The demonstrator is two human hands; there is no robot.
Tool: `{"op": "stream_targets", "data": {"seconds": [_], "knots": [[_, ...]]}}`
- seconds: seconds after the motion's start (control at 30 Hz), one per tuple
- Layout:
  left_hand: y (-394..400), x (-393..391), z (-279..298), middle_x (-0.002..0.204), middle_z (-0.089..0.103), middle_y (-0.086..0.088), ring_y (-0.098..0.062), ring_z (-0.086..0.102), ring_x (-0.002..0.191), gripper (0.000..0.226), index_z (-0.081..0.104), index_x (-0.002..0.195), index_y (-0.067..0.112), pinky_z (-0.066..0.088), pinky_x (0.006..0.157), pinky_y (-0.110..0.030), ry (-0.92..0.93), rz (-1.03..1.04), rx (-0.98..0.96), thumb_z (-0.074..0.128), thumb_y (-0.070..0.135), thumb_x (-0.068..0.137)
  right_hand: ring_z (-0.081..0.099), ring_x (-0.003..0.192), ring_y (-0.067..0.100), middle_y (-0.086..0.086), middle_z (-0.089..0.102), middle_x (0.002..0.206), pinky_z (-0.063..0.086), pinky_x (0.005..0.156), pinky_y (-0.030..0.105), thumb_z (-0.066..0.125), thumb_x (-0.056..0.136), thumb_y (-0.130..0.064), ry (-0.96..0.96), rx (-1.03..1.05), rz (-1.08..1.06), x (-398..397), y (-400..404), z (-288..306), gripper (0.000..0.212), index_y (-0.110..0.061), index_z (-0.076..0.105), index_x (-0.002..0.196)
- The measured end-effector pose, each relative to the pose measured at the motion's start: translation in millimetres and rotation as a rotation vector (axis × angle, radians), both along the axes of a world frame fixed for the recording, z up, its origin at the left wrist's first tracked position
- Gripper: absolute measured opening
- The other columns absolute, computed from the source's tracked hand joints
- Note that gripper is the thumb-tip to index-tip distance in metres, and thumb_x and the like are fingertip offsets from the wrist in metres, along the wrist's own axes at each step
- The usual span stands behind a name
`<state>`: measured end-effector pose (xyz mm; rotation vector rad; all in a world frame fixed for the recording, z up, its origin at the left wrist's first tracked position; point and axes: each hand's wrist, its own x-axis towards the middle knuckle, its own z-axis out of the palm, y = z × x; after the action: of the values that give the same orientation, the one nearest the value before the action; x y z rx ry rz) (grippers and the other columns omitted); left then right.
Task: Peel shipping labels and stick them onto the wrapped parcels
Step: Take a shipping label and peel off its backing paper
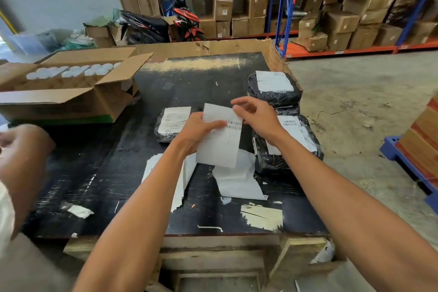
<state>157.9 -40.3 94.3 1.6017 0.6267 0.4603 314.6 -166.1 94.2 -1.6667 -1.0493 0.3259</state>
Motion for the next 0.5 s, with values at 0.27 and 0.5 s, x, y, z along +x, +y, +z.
{"op": "stream_targets", "data": {"seconds": [0.27,0.5], "knots": [[5.6,-1.0,1.9,0.098,0.079,-0.004,-0.022,0.076,0.087,0.018,0.071,0.111,0.014,0.062,0.075,-0.037,0.007,0.01,0.099,0.066,0.024,0.097,0.063,0.073,0.008,0.003,0.075,0.089,0.05,0.063,0.024,0.069,0.094,-0.021,0.084,-0.08,0.01,-2.9,4.4,-6.7,0.005,-0.018,0.074,0.094],[6.4,-5.3,6.2,0.1,0.079,-0.005,-0.024,0.077,0.088,0.018,0.073,0.109,0.015,0.062,0.076,-0.038,0.08,-0.091,0.095,0.068,0.027,0.096,0.06,0.063,-0.001,-0.006,0.071,0.079,0.046,0.055,0.017,0.068,0.096,-0.019,0.122,-0.109,0.056,-2.5,5.1,-9.8,0.01,-0.011,0.075,0.096]]}}
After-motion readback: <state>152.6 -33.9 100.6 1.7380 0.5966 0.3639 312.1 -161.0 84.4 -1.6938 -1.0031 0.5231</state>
